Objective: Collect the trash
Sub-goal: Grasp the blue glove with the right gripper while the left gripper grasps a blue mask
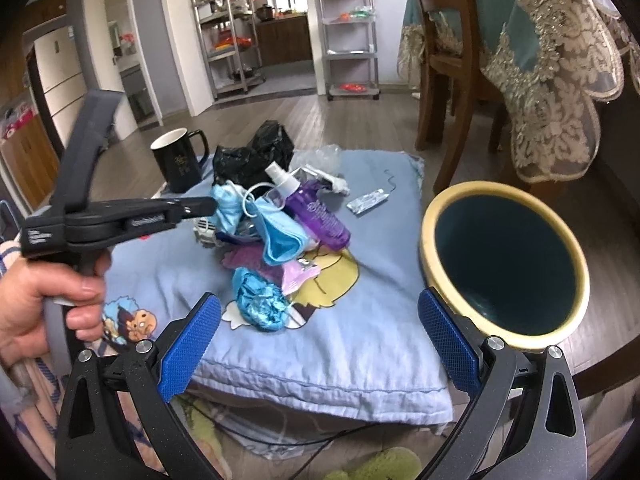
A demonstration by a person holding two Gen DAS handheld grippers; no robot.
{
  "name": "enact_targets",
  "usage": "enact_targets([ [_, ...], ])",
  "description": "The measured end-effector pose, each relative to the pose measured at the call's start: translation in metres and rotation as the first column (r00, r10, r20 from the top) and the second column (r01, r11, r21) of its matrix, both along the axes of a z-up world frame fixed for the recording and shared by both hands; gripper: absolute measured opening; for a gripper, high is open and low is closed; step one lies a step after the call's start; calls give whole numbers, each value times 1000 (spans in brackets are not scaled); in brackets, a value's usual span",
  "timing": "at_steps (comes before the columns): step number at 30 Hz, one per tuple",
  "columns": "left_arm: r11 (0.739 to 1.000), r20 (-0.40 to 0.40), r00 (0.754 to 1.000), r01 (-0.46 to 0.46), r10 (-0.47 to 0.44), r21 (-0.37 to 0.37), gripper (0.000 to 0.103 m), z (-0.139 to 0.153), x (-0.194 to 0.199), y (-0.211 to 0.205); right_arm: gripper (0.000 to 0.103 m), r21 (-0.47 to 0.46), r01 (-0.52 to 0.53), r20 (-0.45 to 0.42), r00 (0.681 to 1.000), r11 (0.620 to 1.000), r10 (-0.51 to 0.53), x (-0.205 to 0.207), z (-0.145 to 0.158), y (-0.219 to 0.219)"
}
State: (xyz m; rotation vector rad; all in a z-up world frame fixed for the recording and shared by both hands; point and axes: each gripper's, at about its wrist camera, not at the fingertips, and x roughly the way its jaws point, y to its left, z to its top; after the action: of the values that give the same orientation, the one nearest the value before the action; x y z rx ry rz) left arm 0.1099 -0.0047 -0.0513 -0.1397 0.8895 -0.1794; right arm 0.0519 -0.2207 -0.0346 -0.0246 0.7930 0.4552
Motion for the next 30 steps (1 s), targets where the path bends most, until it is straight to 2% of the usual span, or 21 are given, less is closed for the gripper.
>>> enact_targets([
  [6, 1000, -10, 1000, 3, -4, -11, 0, 6, -12, 11, 98, 4, -4, -35, 999, 1000, 4, 5, -7, 4],
  [10, 1000, -46, 999, 9, -10, -5, 0, 6, -23, 17, 98, 0, -8, -47, 999, 1000, 8, 5, -10, 6],
  [18, 997, -155, 987, 43, -33, 64, 0, -16, -36, 16, 98, -5, -46, -88, 995, 999, 45, 10, -22, 20],
  [22, 996, -199, 980, 2, 15, 86, 0, -28, -35, 26, 98, -13, -68, -107, 992, 998, 66, 11, -29, 29],
  [26, 998, -254, 966, -46, 53, 34, 3, -42, -34, 39, 98, -4, -101, -143, 985, 995, 99, 16, -39, 36],
  [30, 999, -274, 961, -38, 37, 2, 10, -49, -36, 38, 95, -6, -151, -159, 976, 989, 148, 22, -50, 52],
])
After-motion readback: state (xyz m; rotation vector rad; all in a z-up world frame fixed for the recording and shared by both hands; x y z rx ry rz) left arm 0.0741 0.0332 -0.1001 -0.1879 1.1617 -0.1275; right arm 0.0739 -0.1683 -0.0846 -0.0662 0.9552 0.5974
